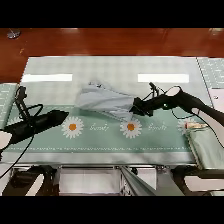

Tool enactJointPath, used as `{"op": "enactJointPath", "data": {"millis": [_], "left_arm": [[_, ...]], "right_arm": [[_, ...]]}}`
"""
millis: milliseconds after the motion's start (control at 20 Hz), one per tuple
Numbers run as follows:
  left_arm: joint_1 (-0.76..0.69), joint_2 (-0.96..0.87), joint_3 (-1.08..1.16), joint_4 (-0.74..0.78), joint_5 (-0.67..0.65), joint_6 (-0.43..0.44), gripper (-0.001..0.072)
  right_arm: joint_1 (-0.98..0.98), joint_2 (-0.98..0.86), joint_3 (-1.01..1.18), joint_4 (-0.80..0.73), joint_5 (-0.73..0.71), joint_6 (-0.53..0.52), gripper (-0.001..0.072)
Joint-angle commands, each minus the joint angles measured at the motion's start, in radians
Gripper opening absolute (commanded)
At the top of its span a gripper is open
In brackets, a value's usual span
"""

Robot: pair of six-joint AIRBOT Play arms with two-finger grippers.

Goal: Fold the shirts.

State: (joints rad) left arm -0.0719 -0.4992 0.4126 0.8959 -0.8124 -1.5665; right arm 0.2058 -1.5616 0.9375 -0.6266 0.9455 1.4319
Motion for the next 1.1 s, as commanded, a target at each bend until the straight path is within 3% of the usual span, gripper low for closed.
{"op": "enactJointPath", "data": {"millis": [0,100,500,950,1050], "left_arm": [[0.001,-0.001,0.000,-0.005,0.008,0.001,0.0019],[0.001,0.000,0.000,-0.019,0.008,0.001,0.0019],[0.001,0.000,0.000,-0.026,0.000,0.001,0.0019],[0.001,0.000,0.000,-0.037,-0.010,0.002,0.0019],[0.001,0.000,0.000,-0.037,0.000,0.002,0.0019]], "right_arm": [[0.040,-0.082,0.192,0.023,0.144,-0.076,0.0030],[0.038,-0.058,0.382,-0.039,0.265,-0.079,0.0030],[-0.025,-0.003,1.150,-0.382,0.626,0.182,0.0030],[-0.510,0.278,1.167,-0.555,0.827,0.420,0.0030],[-0.624,0.353,1.079,-0.650,0.912,0.420,0.0030]]}}
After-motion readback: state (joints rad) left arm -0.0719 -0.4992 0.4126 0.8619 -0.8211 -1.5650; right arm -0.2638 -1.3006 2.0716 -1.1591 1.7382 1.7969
